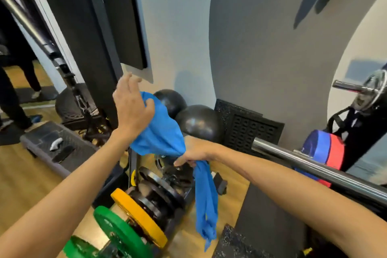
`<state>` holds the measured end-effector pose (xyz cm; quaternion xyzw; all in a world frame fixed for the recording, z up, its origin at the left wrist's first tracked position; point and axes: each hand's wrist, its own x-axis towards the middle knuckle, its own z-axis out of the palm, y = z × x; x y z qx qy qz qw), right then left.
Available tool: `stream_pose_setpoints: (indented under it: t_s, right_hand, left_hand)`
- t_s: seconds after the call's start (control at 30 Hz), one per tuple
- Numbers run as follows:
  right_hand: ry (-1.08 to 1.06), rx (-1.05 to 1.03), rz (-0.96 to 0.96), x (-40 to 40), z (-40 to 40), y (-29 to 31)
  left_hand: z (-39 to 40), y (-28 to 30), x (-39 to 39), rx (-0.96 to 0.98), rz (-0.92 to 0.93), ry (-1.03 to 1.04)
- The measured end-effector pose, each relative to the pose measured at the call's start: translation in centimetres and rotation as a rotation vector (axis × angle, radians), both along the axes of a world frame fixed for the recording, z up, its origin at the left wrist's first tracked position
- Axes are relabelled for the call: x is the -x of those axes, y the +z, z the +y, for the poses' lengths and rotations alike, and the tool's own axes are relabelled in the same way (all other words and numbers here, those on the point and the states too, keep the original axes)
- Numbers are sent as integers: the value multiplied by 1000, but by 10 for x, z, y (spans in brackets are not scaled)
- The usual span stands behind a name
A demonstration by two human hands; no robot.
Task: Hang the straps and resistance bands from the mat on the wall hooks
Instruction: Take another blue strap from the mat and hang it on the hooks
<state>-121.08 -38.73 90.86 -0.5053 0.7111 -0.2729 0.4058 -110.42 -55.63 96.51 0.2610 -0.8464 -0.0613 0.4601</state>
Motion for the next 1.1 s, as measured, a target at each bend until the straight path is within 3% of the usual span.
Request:
stream_pose_setpoints:
  t_s: [0.07,0.13,0.2,0.33,0.57,0.7,0.8,0.93,1.0,1.1]
  right_hand:
    - [-52,88,71,25,-13,17]
    - [-122,193,72,53,-26,34]
    - [-169,218,67,84,-38,44]
    - [-142,101,17,143,-58,48]
    - [-140,91,-120,248,-102,40]
    - [-141,18,126,304,-131,25]
    - [-226,73,42,333,-147,4]
    - [-334,179,-134,369,-146,-9]
    - [-390,244,-97,397,-150,-2]
    - [-464,274,134,445,-154,17]
  left_hand:
    - [11,0,31,-119,-137,-345]
    - [19,-3,59,-466,-298,-666]
    - [19,-12,89,-591,-387,-769]
    - [-9,-23,157,-553,-523,-741]
    - [-82,6,272,-288,-846,-718]
    - [-101,18,332,-250,-734,-756]
    - [-110,28,369,-180,-623,-757]
    - [-144,37,401,-228,-437,-709]
    - [-164,37,416,-238,-443,-702]
    - [-187,37,448,-213,-675,-614]
